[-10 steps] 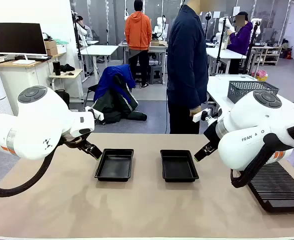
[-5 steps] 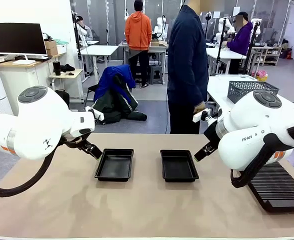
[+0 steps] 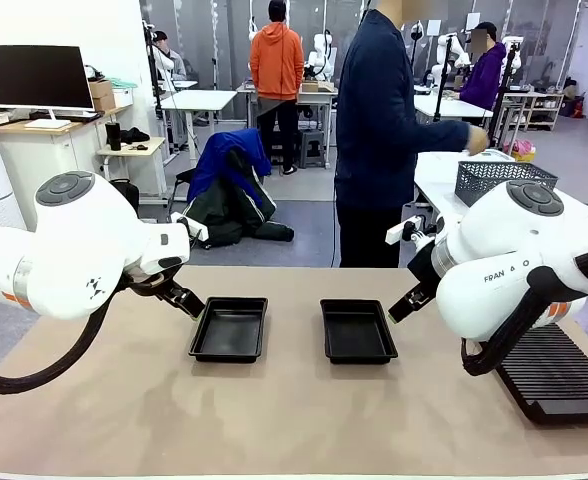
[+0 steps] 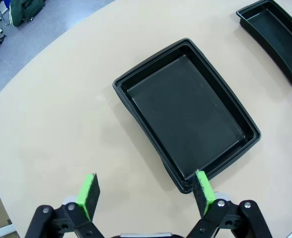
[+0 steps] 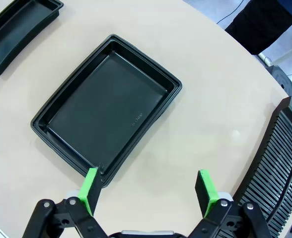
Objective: Inspect and transfer BCBs to ESD trays.
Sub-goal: Pick up the Blank PCB from the PCB Rack and place it in the left ESD tray.
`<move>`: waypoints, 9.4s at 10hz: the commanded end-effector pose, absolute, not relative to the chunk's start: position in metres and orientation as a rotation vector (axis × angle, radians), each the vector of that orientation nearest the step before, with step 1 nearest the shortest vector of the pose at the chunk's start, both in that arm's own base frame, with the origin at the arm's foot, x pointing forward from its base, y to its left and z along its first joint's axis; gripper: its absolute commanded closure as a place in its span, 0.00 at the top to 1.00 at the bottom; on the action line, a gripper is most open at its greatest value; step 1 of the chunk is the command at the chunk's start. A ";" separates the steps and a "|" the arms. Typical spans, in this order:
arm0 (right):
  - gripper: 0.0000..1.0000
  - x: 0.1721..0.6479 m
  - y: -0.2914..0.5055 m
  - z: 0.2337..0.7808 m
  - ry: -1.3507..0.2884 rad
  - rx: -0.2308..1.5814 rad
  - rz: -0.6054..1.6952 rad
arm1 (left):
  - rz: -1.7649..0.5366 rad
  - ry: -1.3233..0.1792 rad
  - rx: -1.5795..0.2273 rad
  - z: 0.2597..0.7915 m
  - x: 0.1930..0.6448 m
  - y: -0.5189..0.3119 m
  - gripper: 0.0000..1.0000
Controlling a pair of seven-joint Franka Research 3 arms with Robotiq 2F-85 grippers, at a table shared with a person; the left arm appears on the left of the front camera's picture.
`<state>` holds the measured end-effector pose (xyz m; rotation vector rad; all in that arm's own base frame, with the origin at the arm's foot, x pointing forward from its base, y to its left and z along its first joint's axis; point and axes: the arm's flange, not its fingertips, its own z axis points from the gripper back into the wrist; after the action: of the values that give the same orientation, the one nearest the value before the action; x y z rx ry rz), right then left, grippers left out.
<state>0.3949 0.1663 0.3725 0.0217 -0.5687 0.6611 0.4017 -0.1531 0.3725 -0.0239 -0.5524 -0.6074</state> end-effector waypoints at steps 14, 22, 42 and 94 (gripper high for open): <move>1.00 0.294 0.013 0.635 -0.387 0.602 0.439 | -0.436 -0.392 -0.544 0.602 0.269 -0.025 1.00; 1.00 0.291 -0.088 0.717 -0.158 0.673 0.219 | -0.321 -0.320 -0.603 0.692 0.243 0.028 1.00; 1.00 0.264 -0.148 0.770 -0.350 0.716 0.049 | -0.211 -0.430 -0.613 0.721 0.224 0.051 1.00; 1.00 0.266 -0.154 0.775 -0.351 0.697 0.073 | -0.058 -0.358 -0.317 0.817 0.230 0.051 1.00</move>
<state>0.2668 -0.1555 0.7743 0.6974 -0.3495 0.0676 0.2292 0.0511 0.8178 -0.3171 -0.3557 -0.0602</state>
